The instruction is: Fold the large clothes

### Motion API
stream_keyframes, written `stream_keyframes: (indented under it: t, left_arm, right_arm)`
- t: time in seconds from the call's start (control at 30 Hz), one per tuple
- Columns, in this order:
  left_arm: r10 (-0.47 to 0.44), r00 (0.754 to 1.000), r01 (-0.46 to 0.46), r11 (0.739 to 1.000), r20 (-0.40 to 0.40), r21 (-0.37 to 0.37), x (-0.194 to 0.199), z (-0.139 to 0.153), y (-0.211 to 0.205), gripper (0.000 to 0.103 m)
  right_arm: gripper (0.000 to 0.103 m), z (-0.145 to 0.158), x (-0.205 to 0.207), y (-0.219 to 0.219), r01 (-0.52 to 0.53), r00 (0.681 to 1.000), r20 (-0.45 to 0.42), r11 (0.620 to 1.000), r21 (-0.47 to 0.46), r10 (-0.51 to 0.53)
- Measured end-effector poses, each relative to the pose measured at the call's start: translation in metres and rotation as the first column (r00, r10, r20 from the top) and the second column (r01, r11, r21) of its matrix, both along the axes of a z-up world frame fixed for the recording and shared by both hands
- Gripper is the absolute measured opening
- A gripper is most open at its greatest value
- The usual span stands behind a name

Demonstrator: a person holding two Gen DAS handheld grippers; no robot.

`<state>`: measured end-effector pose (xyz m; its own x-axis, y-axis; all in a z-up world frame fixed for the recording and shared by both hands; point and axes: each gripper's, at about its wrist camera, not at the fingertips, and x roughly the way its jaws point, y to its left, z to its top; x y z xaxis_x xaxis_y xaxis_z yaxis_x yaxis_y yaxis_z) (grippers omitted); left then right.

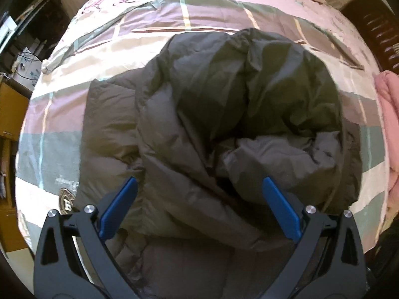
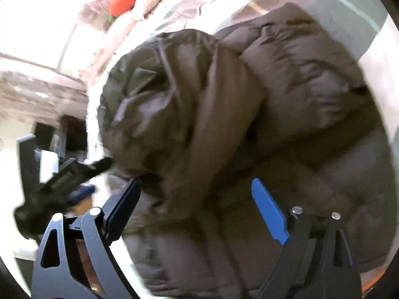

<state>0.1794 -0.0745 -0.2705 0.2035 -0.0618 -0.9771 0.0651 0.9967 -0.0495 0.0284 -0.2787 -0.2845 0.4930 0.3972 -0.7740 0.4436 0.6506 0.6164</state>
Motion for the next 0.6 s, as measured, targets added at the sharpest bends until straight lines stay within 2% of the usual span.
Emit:
stream_keyframes:
  t: [0.13, 0.23, 0.3, 0.37, 0.5, 0.53, 0.57, 0.6]
  left_arm:
    - [-0.029, 0.999, 0.027, 0.997, -0.022, -0.074, 0.004, -0.002, -0.008, 0.101]
    - [-0.015, 0.999, 0.011, 0.992, -0.033, -0.127, 0.008, -0.004, -0.007, 0.101]
    - [0.014, 0.999, -0.021, 0.989, -0.048, -0.150, 0.011, -0.006, -0.002, 0.101]
    - [0.042, 0.998, -0.048, 0.989, -0.044, -0.140, 0.009, -0.006, 0.006, 0.101]
    - [0.082, 0.996, -0.085, 0.993, -0.037, -0.083, 0.000, -0.008, 0.028, 0.101]
    - [0.088, 0.995, -0.091, 0.993, -0.043, -0.079, -0.001, -0.009, 0.032, 0.101]
    - [0.097, 0.994, -0.101, 0.992, -0.055, -0.077, -0.003, -0.012, 0.037, 0.101]
    - [0.106, 0.992, -0.111, 0.991, -0.065, -0.078, -0.005, -0.015, 0.043, 0.101]
  right_arm:
    - [0.091, 0.015, -0.002, -0.016, 0.100, 0.992, 0.073, 0.993, 0.070, -0.105]
    - [0.091, 0.025, 0.024, -0.016, 0.091, 0.988, 0.107, 0.985, 0.146, -0.107]
    - [0.091, 0.012, 0.049, -0.014, 0.085, 0.994, 0.042, 0.972, 0.219, -0.096]
    - [0.091, -0.004, 0.068, -0.011, 0.099, 0.995, -0.022, 0.947, 0.305, -0.097]
    - [0.090, -0.027, 0.107, 0.009, 0.053, 0.986, -0.167, 0.972, 0.228, -0.015]
    - [0.086, -0.034, 0.112, 0.013, 0.051, 0.981, -0.196, 0.976, 0.214, -0.008]
    - [0.055, -0.037, 0.115, 0.015, 0.050, 0.978, -0.206, 0.984, 0.173, -0.014]
    - [0.029, -0.036, 0.111, 0.014, 0.038, 0.980, -0.201, 0.991, 0.131, -0.011]
